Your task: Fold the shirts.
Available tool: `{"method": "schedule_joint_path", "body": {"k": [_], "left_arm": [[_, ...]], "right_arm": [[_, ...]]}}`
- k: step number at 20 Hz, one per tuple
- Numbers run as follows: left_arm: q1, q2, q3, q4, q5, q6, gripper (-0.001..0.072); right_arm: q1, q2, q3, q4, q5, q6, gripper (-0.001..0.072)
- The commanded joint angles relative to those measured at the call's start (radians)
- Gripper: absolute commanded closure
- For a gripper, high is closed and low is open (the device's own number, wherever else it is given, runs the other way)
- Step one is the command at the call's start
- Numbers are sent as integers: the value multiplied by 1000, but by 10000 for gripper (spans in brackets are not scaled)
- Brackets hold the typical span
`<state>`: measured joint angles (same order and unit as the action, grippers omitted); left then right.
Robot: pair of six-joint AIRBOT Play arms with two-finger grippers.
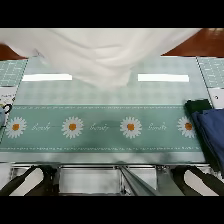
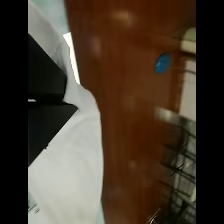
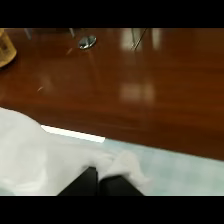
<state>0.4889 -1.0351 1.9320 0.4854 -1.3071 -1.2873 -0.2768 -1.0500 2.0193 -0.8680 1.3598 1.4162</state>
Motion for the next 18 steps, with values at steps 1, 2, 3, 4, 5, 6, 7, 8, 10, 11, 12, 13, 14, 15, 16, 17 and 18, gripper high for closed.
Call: {"method": "schedule_joint_path", "body": {"k": [1, 2, 3, 4, 5, 6, 7, 8, 10, 11, 12, 13, 14, 15, 16, 17, 18], "left_arm": [[63, 128, 137, 166, 61, -52, 688], [54, 168, 136, 253, 55, -83, 688], [29, 199, 135, 330, 49, -97, 688], [-18, 230, 135, 415, 46, -108, 688], [-77, 256, 135, 509, 43, -129, 688], [-151, 280, 134, 620, 32, -149, 688], [-223, 299, 134, 730, 12, -173, 688], [-297, 314, 123, 838, -23, -203, 688], [-402, 324, 45, 941, -106, -257, 688], [-428, 319, -22, 934, -129, -264, 688], [-446, 311, -114, 906, -122, -263, 688], [-451, 294, -207, 875, -96, -262, 688], [-451, 266, -309, 868, -44, -262, 688], [-451, 229, -406, 868, 30, -259, 688], [-449, 182, -484, 869, 107, -253, 688], [-450, 126, -546, 867, 192, -259, 688], [-450, 59, -597, 863, 307, -313, 687]], "right_arm": [[-3, 182, 66, -208, 40, 63, 689], [-3, 231, 66, -265, 69, 76, 689], [-3, 282, 66, -332, 112, 88, 689], [-3, 327, 66, -400, 162, 102, 689], [-3, 370, 62, -471, 211, 121, 689], [0, 415, 36, -523, 232, 144, 689], [-1, 466, -19, -557, 241, 158, 689], [-1, 512, -87, -561, 254, 171, 689], [-1, 592, -291, -515, 273, 189, 689], [-1, 618, -401, -476, 264, 188, 689], [-1, 635, -517, -438, 245, 188, 689], [0, 639, -621, -403, 220, 183, 689], [0, 638, -730, -358, 176, 172, 689], [0, 634, -829, -321, 119, 157, 689], [0, 621, -923, -292, 65, 140, 689], [0, 596, -1016, -282, 17, 131, 689], [0, 559, -1098, -281, -26, 122, 689]]}}
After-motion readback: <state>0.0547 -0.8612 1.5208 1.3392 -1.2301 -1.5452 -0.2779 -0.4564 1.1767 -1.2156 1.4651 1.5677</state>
